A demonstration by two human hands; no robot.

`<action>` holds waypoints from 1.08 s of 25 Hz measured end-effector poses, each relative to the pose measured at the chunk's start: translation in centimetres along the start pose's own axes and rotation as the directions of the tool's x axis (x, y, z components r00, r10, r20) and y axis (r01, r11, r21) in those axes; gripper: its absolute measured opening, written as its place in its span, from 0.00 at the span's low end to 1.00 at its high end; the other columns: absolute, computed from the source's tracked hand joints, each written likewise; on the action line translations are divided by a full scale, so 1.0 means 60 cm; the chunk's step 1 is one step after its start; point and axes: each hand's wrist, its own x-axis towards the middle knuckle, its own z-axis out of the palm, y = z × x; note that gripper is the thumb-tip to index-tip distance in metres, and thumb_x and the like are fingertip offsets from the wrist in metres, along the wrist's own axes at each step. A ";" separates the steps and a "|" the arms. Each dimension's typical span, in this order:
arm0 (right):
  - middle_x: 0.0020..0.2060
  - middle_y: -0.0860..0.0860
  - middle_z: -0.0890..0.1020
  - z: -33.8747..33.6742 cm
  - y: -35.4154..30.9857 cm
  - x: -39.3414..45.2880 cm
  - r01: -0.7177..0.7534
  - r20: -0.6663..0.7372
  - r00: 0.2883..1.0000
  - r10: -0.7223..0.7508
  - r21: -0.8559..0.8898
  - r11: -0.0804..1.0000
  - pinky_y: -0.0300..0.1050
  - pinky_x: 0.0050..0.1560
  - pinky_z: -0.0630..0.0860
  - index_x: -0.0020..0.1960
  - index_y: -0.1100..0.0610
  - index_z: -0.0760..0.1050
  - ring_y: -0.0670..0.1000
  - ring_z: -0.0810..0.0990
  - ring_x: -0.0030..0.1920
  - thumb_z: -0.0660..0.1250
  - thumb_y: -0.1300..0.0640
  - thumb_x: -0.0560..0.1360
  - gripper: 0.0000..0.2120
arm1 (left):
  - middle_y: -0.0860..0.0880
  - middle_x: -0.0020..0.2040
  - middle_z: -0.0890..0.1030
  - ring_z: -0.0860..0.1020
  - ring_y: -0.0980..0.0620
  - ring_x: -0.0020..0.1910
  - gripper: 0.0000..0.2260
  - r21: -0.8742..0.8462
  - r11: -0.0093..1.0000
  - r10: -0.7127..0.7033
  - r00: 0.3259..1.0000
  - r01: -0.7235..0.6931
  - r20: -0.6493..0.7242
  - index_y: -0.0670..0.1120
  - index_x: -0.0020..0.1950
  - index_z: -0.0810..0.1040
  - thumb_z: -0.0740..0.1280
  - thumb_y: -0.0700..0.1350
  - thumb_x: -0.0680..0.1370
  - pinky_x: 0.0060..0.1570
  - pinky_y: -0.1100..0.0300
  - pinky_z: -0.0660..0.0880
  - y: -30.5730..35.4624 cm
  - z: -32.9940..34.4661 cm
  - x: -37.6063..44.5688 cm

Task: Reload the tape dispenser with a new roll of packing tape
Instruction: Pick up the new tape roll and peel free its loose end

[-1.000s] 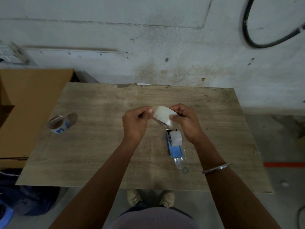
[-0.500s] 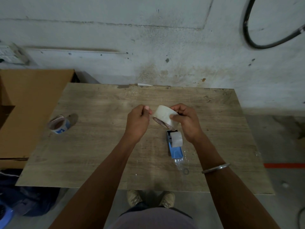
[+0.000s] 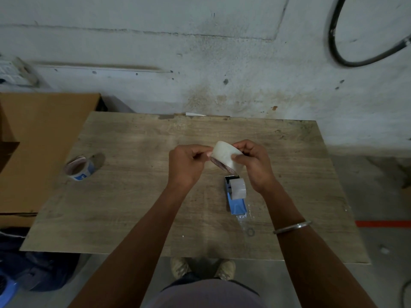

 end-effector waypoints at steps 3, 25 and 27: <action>0.40 0.53 0.84 -0.003 0.000 0.001 0.022 0.007 1.000 -0.022 -0.004 1.000 0.38 0.38 0.77 0.45 0.59 0.79 0.48 0.82 0.39 0.69 0.68 0.68 0.08 | 0.53 0.36 0.85 0.83 0.60 0.34 0.05 -0.065 0.996 -0.051 0.996 0.056 0.073 0.42 0.40 0.86 0.79 0.39 0.67 0.37 0.65 0.79 0.020 0.011 -0.015; 0.39 0.54 0.84 -0.029 0.008 0.009 0.023 -0.001 1.000 -0.023 -0.063 0.998 0.45 0.40 0.75 0.45 0.59 0.80 0.50 0.81 0.40 0.70 0.64 0.66 0.08 | 0.50 0.57 0.77 0.76 0.53 0.53 0.20 0.176 0.864 0.109 0.518 -0.471 0.849 0.54 0.63 0.74 0.64 0.38 0.73 0.48 0.57 0.75 0.046 0.041 -0.059; 0.41 0.60 0.83 -0.030 0.004 0.007 0.041 0.007 0.999 -0.041 -0.055 0.998 0.45 0.40 0.76 0.47 0.62 0.80 0.52 0.81 0.40 0.70 0.65 0.66 0.09 | 0.54 0.56 0.78 0.77 0.56 0.50 0.21 0.184 0.912 0.139 0.699 -0.366 0.701 0.55 0.61 0.77 0.68 0.40 0.70 0.48 0.56 0.77 0.052 0.041 -0.052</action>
